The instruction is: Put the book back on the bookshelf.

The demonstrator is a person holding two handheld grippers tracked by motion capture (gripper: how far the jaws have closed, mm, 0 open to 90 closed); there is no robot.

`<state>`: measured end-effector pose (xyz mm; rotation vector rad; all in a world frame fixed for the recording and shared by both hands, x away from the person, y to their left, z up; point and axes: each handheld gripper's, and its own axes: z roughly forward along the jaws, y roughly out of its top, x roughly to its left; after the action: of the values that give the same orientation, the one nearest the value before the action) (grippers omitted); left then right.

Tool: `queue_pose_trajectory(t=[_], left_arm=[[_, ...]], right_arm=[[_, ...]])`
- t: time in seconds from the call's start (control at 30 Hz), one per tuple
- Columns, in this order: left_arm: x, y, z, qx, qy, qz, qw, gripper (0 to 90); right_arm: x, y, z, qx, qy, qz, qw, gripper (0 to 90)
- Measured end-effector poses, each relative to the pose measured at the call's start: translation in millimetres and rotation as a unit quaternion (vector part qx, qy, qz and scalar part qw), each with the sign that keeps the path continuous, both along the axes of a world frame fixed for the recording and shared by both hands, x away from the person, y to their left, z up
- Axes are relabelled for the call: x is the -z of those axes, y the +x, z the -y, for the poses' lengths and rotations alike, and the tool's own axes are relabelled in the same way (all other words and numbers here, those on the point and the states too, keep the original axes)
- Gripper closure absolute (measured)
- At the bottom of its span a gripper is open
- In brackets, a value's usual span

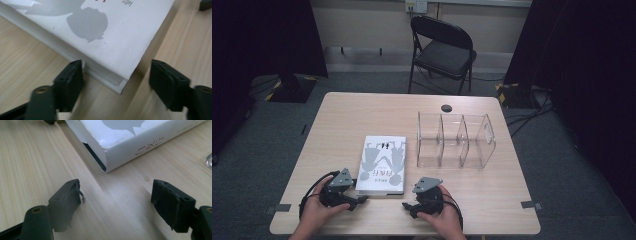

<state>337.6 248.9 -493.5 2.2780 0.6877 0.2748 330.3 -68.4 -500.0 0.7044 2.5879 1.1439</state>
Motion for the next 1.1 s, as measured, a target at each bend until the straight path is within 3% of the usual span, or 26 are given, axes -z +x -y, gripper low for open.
queue_pose_trajectory(t=[0.1,0.17,0.27,0.4,0.43,0.7,0.77,1.1], left_arm=[[-1.2,0.7,1.9,-0.007,0.002,-0.004,1.0000,32.2],[-2.6,0.8,1.9,-0.009,0.012,0.002,0.9999,34.8],[-2.6,2.5,0.4,-0.017,0.004,-0.002,0.9998,42.3],[-2.8,7.4,-0.8,-0.016,0.002,-0.007,0.9999,42.9],[-4.7,9.0,-0.7,-0.008,0.017,-0.011,0.9998,42.8],[-5.5,9.8,0.6,-0.006,0.017,-0.012,0.9998,43.0],[-7.4,10.3,1.7,0.002,0.028,-0.008,0.9996,43.8],[-13.9,8.7,5.5,-0.006,0.040,-0.009,0.9992,45.5]], right_arm=[[-0.6,0.9,0.3,0.007,0.002,-0.004,1.0000,27.7],[0.2,0.8,0.2,0.002,0.005,0.006,1.0000,27.5],[-0.4,4.4,-1.1,0.005,0.002,-0.002,1.0000,26.7],[0.3,9.4,-4.3,0.003,0.006,-0.002,1.0000,27.7],[-0.2,10.5,-6.1,0.001,0.003,-0.003,1.0000,27.8],[0.7,14.5,-22.5,-0.001,0.008,-0.002,1.0000,28.8],[0.8,15.4,-26.3,-0.002,0.008,0.001,1.0000,28.6],[0.5,15.3,-28.2,0.004,0.006,-0.002,1.0000,27.0]])
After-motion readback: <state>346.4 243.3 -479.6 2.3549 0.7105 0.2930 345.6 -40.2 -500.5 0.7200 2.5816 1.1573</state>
